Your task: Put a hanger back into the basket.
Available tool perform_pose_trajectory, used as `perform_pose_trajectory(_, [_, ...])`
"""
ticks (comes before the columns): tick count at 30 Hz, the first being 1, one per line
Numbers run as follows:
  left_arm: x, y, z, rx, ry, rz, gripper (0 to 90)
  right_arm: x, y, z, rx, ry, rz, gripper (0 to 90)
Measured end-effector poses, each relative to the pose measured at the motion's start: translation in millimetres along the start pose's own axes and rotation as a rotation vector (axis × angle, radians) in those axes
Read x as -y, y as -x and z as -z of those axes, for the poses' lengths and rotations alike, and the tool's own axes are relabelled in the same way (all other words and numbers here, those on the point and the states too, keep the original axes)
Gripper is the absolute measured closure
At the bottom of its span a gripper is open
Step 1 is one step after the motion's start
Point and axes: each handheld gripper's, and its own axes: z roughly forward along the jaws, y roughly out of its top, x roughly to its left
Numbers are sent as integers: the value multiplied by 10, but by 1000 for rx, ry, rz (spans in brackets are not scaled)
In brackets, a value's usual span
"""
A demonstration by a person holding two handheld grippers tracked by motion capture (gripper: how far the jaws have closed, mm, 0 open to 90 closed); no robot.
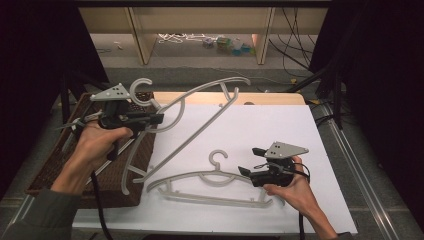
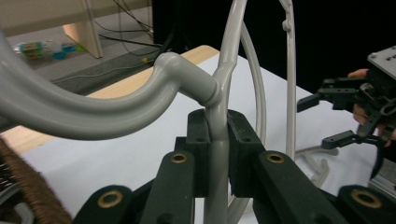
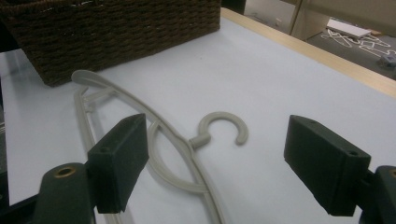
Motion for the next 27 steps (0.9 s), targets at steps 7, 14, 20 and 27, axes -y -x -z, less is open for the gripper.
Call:
perform_pose_trajectory(7, [35, -255, 200, -73, -4, 19, 812, 36, -17, -21, 0, -2, 3, 222])
perform_pose_trajectory(14, [96, -501, 341, -172, -33, 37, 812, 79, -14, -28, 10, -1, -7, 202])
perform_pose_trajectory(20, [114, -651, 481, -256, -53, 28, 812, 119, -15, -50, 7, -11, -5, 200])
perform_pose_trajectory(27, [155, -877, 629, -343, -62, 48, 812, 135, -36, -57, 5, -9, -9, 202])
